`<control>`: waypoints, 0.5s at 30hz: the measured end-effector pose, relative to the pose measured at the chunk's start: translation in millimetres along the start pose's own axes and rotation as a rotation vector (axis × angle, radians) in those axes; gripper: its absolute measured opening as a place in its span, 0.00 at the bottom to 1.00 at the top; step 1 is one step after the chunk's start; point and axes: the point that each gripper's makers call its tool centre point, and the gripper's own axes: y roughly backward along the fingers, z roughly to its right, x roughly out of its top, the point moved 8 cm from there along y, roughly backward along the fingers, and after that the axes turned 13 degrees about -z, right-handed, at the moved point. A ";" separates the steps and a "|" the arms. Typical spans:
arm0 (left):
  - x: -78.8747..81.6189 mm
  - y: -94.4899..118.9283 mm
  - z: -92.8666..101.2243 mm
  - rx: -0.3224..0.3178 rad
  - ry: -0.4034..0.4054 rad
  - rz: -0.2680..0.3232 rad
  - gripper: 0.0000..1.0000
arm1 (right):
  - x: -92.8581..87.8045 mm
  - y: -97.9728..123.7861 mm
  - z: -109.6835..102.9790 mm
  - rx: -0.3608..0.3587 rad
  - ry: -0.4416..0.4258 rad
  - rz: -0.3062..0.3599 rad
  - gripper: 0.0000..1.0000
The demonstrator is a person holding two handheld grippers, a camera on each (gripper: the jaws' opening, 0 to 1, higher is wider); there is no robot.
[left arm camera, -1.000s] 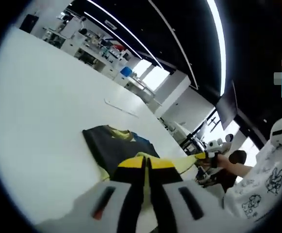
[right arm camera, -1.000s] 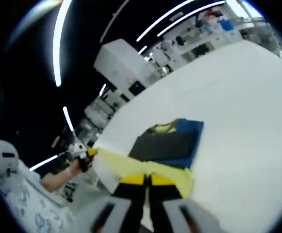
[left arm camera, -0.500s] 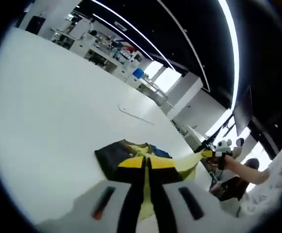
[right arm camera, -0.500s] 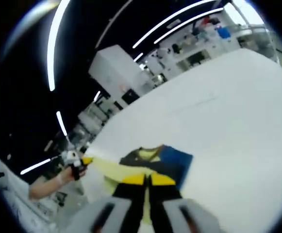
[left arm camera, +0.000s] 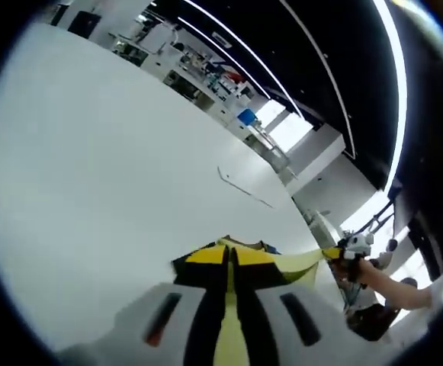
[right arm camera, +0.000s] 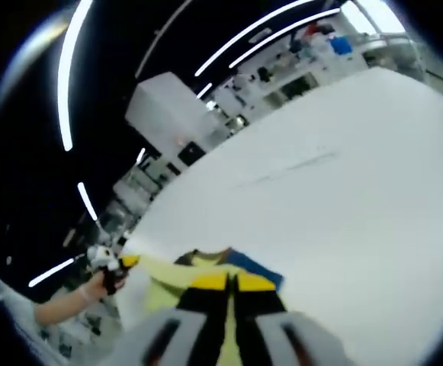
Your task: Fold the garment on the visible template until the final outline fits inside the template.
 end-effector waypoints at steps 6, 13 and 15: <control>-3.4 -15.9 -11.5 0.048 0.038 -0.011 0.00 | -1.0 -20.1 9.0 -0.016 -0.043 -0.002 0.00; -9.0 -30.0 -25.1 0.116 0.062 -0.028 0.00 | -3.6 -37.3 21.9 -0.057 -0.066 -0.009 0.00; -11.7 -32.6 -29.2 0.133 0.063 -0.041 0.00 | -3.8 -38.6 25.3 -0.067 -0.064 -0.014 0.00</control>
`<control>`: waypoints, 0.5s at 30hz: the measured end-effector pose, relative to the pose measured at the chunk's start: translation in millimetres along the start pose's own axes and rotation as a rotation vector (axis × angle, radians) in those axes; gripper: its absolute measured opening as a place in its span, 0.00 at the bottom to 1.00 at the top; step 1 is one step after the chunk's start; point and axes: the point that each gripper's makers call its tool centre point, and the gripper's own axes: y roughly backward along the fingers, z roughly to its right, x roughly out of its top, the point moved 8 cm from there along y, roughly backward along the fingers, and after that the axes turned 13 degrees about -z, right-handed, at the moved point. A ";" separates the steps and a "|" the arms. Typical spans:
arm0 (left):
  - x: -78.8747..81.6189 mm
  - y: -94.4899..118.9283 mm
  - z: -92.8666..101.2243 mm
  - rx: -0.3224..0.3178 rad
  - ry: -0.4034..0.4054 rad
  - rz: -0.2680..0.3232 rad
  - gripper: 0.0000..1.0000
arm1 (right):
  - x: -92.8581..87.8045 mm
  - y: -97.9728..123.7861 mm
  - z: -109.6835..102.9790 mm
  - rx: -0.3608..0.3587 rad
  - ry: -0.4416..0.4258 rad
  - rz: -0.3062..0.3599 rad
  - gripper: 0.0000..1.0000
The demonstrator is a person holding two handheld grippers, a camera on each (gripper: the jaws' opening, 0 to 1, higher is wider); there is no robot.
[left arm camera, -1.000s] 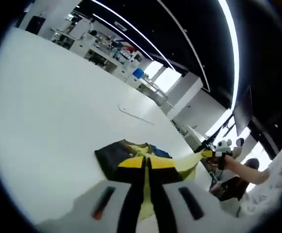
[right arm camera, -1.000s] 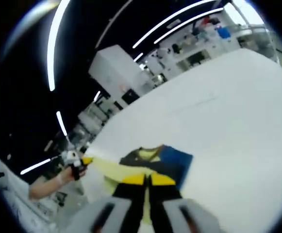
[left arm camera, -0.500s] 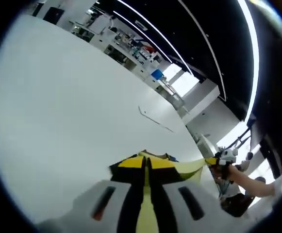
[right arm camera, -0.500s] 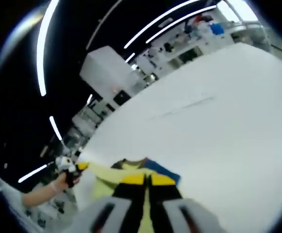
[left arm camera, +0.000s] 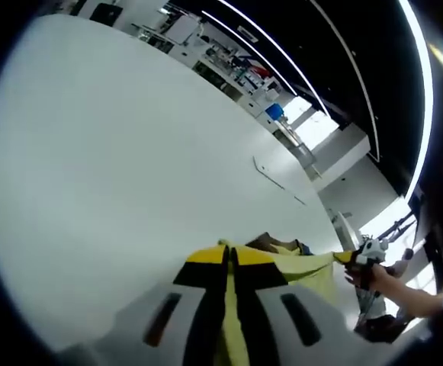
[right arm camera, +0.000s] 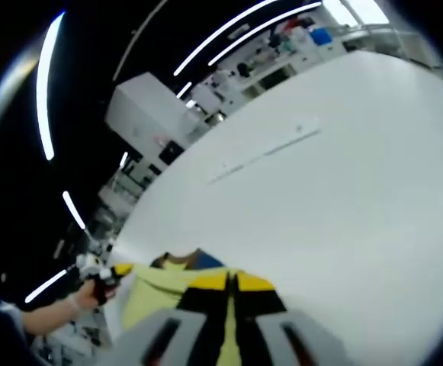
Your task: Fold the garment on the visible template until the final outline fits inside the template.
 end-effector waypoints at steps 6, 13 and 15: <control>-3.7 -1.6 -4.0 0.021 -0.006 -0.022 0.00 | -1.7 -1.0 1.7 -0.007 0.003 -0.013 0.00; -2.6 0.4 -3.2 0.015 -0.045 -0.027 0.00 | -2.7 -0.5 0.4 -0.006 0.034 -0.019 0.00; -2.7 0.9 -2.1 0.000 -0.082 -0.038 0.00 | -2.6 0.5 -1.0 -0.006 0.076 -0.022 0.00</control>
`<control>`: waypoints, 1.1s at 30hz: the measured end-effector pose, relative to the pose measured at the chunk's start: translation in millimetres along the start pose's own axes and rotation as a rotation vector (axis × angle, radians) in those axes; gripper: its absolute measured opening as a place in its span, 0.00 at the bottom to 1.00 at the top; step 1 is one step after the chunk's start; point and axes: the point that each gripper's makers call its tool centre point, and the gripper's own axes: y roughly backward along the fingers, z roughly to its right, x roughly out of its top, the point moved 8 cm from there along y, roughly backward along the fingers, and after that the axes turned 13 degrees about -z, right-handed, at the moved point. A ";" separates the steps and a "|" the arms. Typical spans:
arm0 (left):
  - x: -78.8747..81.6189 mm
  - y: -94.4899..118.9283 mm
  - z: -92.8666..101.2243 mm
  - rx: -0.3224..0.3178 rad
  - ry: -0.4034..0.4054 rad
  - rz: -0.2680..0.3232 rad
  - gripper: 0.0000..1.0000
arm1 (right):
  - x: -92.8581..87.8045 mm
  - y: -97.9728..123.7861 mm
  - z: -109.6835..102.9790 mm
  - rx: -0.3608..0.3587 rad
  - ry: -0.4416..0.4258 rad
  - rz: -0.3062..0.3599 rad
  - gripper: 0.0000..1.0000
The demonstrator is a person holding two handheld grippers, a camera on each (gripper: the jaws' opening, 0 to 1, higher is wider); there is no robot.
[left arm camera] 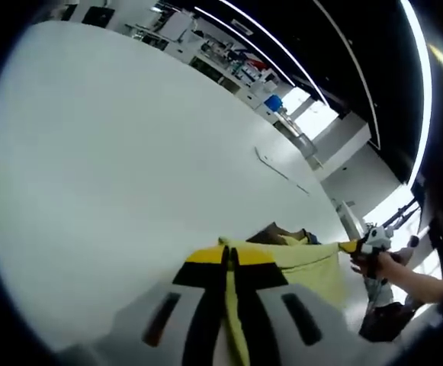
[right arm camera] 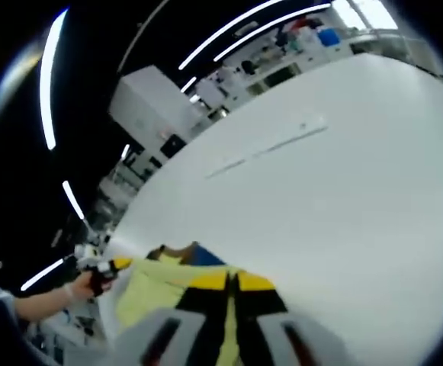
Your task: Fold the garment on the visible template until the final outline fits inside the template.
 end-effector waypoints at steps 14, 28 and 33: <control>-9.3 3.5 23.1 -0.073 -0.186 -0.041 0.68 | -4.4 11.3 -16.0 0.084 0.189 -0.002 0.43; -27.2 17.3 40.8 -0.130 -0.336 -0.123 0.99 | -16.5 14.7 -20.2 0.050 0.365 -0.060 0.94; -32.5 17.2 47.6 -0.167 -0.365 -0.155 0.99 | -21.1 13.3 -28.5 0.070 0.390 -0.075 0.93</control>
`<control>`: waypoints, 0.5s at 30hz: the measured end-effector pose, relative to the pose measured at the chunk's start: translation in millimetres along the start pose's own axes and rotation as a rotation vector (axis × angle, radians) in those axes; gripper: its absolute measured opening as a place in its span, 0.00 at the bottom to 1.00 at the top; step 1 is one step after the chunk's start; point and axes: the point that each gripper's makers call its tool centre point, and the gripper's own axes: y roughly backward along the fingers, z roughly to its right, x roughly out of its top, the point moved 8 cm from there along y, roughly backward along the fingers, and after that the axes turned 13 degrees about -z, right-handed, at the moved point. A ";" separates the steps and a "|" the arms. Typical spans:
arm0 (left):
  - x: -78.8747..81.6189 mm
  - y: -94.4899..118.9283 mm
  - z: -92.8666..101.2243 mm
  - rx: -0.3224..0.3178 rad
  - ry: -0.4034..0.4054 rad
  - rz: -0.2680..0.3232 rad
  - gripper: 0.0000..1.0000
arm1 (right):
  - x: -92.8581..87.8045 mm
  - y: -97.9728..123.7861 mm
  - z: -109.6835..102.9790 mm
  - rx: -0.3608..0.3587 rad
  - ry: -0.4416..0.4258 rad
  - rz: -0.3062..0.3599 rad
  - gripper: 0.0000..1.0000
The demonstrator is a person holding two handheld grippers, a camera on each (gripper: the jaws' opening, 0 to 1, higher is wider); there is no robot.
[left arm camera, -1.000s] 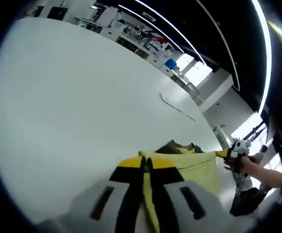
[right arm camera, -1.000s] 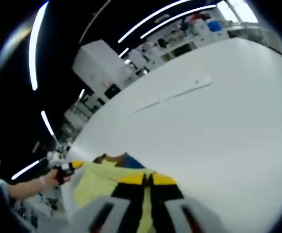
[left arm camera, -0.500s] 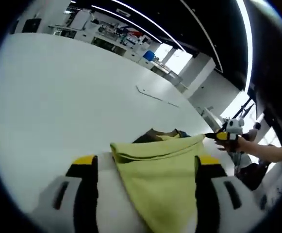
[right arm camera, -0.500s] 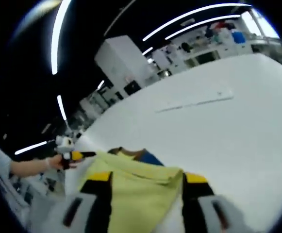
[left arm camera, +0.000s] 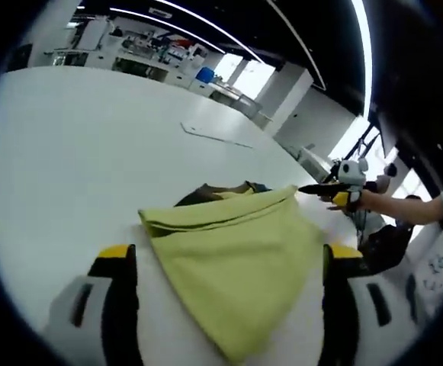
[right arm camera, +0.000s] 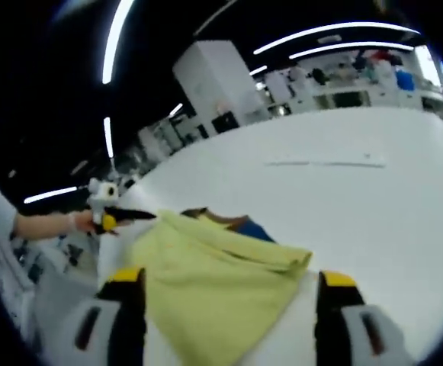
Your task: Fold the garment on the visible template until the final outline fits inside the template.
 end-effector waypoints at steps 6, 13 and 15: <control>0.1 -10.0 5.8 -0.031 -0.005 -0.012 0.98 | -4.7 -8.6 -12.9 0.039 0.001 -0.016 0.90; 1.9 -21.0 1.3 -0.040 0.010 -0.016 0.97 | -11.7 -20.4 -14.2 0.043 -0.015 -0.042 0.89; 3.6 -22.3 -3.7 -0.041 0.018 -0.013 0.96 | -10.4 -24.6 -10.3 0.045 -0.016 -0.044 0.88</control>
